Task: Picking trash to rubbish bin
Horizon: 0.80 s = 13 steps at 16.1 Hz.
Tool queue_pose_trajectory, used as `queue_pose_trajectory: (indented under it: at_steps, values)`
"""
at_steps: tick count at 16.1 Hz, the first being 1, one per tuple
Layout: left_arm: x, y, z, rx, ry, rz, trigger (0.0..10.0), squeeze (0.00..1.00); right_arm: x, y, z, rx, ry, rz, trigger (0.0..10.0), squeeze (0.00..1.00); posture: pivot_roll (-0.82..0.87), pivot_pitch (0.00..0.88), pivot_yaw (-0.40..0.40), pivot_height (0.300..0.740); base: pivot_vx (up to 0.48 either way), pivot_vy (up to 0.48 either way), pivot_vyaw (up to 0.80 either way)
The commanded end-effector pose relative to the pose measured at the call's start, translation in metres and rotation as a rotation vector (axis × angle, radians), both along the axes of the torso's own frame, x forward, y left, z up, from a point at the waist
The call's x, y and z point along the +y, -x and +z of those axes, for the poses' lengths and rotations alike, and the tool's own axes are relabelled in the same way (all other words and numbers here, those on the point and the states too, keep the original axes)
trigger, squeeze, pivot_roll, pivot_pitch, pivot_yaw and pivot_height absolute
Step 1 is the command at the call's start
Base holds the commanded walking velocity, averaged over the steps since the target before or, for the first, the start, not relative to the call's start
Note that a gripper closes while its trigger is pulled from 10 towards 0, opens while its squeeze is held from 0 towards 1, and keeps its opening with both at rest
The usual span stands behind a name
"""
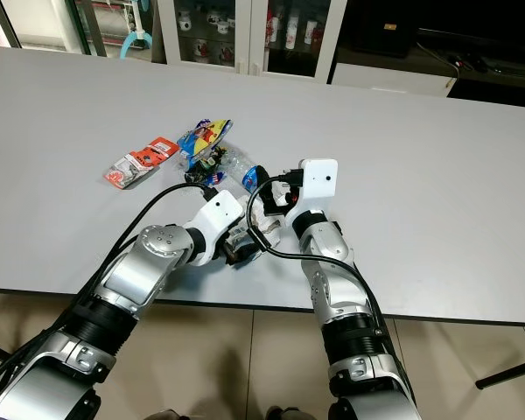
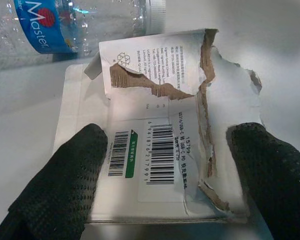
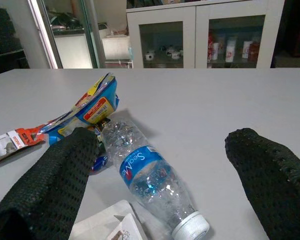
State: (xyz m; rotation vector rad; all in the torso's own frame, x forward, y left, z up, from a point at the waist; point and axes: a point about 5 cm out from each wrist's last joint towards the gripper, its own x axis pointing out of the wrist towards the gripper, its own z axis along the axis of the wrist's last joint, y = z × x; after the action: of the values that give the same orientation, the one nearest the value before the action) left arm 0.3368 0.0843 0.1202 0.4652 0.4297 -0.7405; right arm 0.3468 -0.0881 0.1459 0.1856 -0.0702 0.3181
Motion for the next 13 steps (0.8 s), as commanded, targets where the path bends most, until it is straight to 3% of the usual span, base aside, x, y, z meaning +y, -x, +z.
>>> queue_pose_trajectory:
  at_steps: [1, 2, 3, 4, 13]
  values:
    - [0.0008, 0.0054, -0.0139, 0.073, -0.023, 0.016, 10.0, 0.00, -0.0046, -0.0003, -0.0029, 0.019, -0.001, -0.009, 10.0, 0.00, -0.08, 0.070, -0.094, 0.740, 0.000, 0.000, 0.00]
    - [0.0010, 0.0053, -0.0142, 0.075, -0.022, 0.020, 10.0, 0.00, -0.0045, -0.0003, -0.0030, 0.019, -0.001, -0.009, 10.0, 0.00, -0.08, 0.070, -0.095, 0.740, 0.000, 0.000, 0.00]
    - [0.0014, 0.0051, -0.0146, 0.079, -0.022, 0.027, 0.5, 0.00, -0.0045, -0.0003, -0.0030, 0.019, -0.002, -0.008, 10.0, 0.00, -0.08, 0.070, -0.094, 0.740, 0.000, 0.000, 0.00]
    - [0.0019, 0.0048, -0.0149, 0.080, -0.026, 0.033, 0.0, 0.00, -0.0045, -0.0003, -0.0030, 0.019, -0.002, -0.008, 10.0, 0.00, -0.08, 0.069, -0.094, 0.740, 0.000, 0.000, 0.00]
    - [-0.0021, 0.0063, -0.0148, 0.077, -0.023, 0.024, 0.0, 0.00, -0.0037, -0.0005, -0.0028, 0.022, -0.004, -0.003, 10.0, 0.00, -0.08, 0.069, -0.096, 0.740, 0.000, 0.000, 0.00]
